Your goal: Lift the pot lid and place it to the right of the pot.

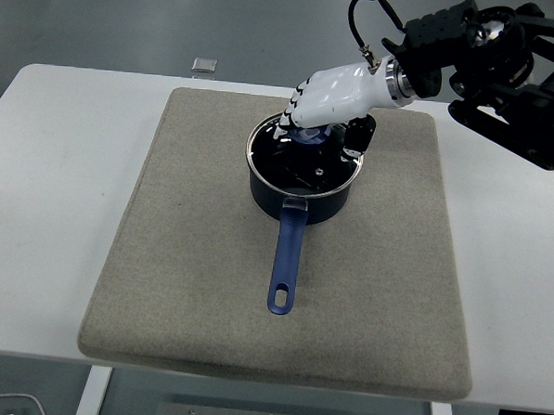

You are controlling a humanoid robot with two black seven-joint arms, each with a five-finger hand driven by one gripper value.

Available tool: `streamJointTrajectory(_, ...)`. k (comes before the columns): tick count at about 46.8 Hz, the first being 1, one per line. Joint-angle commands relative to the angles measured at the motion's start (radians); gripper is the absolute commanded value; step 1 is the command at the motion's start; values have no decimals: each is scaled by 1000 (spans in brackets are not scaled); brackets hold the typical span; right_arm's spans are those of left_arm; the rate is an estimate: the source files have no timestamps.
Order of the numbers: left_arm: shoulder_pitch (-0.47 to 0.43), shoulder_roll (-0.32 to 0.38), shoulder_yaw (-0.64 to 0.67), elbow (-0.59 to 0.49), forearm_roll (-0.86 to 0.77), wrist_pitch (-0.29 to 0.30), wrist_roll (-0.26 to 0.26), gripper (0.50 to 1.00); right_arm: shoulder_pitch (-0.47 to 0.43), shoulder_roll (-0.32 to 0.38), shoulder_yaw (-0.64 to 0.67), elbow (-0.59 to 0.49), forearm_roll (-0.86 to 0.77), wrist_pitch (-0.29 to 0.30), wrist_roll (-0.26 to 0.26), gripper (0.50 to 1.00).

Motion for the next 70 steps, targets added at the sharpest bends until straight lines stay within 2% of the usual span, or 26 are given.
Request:
streamJointTrajectory(1,-1,0,-1,0,0,0,0,1000,1,0,-3,0,0,0,0,901)
streamJointTrajectory(18,1,0,0,0,0,0,0,1000,0,20,11,-20,54,-15,0,901)
streamJointTrajectory(29,1,0,0,0,0,0,0,1000,-11,54,7,-71,58,-106,0,903)
streamJointTrajectory(54,-1,0,0,0,1,0,0,1000,-20,54,-6,-69,-12,-138,0,901)
streamJointTrajectory(63,-1,0,0,0,0,0,0,1000,-28,54,-17,-75,-17,-169,0,901)
streamJointTrajectory(70,-1,0,-1,0,0,0,0,1000,-33,54,-45,-103,-37,-216,0,901)
